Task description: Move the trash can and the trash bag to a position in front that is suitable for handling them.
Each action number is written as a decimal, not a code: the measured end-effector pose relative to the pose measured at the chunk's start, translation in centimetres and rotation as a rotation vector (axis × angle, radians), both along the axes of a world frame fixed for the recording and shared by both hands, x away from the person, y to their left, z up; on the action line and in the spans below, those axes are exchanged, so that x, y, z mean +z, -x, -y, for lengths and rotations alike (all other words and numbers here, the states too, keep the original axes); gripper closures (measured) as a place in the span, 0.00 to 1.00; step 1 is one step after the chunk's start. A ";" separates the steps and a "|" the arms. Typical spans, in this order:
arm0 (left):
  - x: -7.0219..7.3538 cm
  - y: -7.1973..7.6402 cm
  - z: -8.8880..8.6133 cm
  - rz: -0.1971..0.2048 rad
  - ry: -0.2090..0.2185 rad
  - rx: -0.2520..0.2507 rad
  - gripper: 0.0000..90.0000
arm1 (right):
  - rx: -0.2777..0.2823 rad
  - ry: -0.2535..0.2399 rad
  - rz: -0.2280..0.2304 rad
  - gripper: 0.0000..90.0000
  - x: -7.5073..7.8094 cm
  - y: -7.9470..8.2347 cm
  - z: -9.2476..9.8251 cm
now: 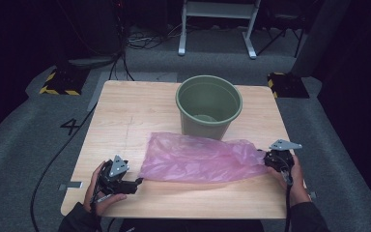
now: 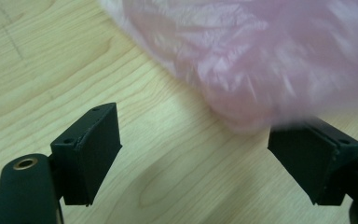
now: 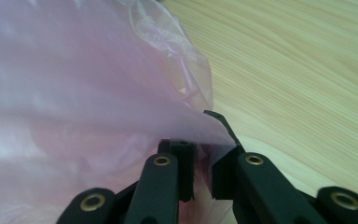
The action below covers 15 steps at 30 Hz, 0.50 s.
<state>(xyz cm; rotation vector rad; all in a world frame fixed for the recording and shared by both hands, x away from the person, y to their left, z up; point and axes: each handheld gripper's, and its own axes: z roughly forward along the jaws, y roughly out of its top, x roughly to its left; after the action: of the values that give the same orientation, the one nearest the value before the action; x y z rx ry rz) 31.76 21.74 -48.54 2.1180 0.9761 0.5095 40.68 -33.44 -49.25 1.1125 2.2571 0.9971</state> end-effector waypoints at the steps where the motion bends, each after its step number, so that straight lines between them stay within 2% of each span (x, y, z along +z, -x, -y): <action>1: 0.2 -0.1 0.2 0.003 0.006 -0.008 0.19 | -0.025 -0.020 -0.001 0.87 0.0 -0.1 1.0; 3: 0.6 -0.4 0.7 0.027 0.009 -0.004 0.19 | -0.041 -0.022 0.009 0.84 0.0 -0.2 1.8; 6: 0.8 -0.7 0.7 0.038 0.014 0.000 0.20 | -0.056 -0.051 0.009 0.79 0.1 -0.2 2.7; 7: 1.0 -1.1 0.6 0.038 0.044 0.004 0.20 | -0.064 -0.079 0.013 0.65 0.3 -0.2 3.2; 8: 1.1 -1.2 0.5 0.040 0.052 0.005 0.20 | -0.069 -0.080 0.016 0.60 0.3 -0.2 3.4; 9: 1.2 -1.3 0.6 0.038 0.059 0.005 0.20 | -0.077 -0.089 0.018 0.51 0.4 -0.1 3.6; 12: 1.4 -1.4 1.0 0.040 0.067 -0.001 0.20 | -0.116 -0.151 -0.001 0.32 0.9 0.0 3.9; 13: 1.6 -1.5 1.5 0.049 0.072 -0.014 0.20 | -0.116 -0.151 -0.001 0.32 0.9 0.0 3.9; 14: 1.7 -1.6 2.0 0.051 0.077 -0.033 0.20 | -0.122 -0.129 0.011 0.28 1.4 0.3 3.7; 15: 1.8 -1.8 3.0 0.051 0.064 -0.069 0.20 | -0.122 -0.109 0.013 0.26 1.5 0.5 3.6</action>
<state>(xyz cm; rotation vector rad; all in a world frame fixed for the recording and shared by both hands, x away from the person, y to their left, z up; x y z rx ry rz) 33.57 18.73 -46.78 2.0640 0.8762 0.4884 40.18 -37.08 -47.71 1.2697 2.1180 1.0853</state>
